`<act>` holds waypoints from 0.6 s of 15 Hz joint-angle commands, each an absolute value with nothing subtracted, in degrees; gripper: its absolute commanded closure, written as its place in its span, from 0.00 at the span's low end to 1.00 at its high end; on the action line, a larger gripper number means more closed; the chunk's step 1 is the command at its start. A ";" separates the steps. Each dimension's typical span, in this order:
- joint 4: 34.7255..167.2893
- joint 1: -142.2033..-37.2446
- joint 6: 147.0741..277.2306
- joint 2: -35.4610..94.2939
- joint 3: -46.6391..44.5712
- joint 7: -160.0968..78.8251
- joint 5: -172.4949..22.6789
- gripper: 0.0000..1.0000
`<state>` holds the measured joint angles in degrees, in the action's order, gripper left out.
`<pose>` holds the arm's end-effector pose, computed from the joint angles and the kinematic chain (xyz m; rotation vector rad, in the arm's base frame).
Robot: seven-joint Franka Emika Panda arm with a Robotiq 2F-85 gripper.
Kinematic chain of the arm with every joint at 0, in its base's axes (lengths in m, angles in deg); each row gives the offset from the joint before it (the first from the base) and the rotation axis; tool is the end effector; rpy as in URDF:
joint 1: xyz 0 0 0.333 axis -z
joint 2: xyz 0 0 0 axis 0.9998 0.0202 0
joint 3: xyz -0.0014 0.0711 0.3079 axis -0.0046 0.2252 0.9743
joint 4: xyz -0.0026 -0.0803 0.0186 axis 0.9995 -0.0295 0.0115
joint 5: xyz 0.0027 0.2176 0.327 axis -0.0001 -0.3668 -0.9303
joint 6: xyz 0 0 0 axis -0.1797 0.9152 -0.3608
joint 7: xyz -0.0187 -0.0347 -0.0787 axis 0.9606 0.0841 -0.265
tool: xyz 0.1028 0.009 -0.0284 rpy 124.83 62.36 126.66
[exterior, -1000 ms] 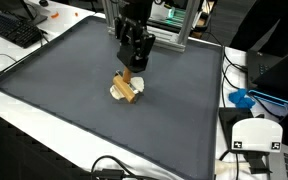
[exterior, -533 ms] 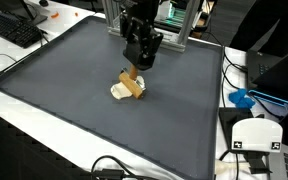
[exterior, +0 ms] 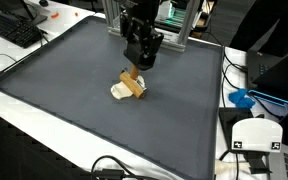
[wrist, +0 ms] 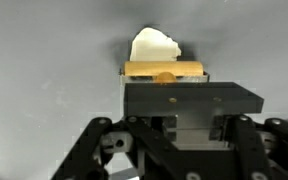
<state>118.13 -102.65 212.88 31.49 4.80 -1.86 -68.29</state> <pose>0.6098 0.1679 0.3398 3.0398 -0.5759 0.2579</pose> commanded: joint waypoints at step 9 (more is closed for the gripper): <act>117.42 -102.54 210.97 33.60 5.53 -3.54 -69.82 0.74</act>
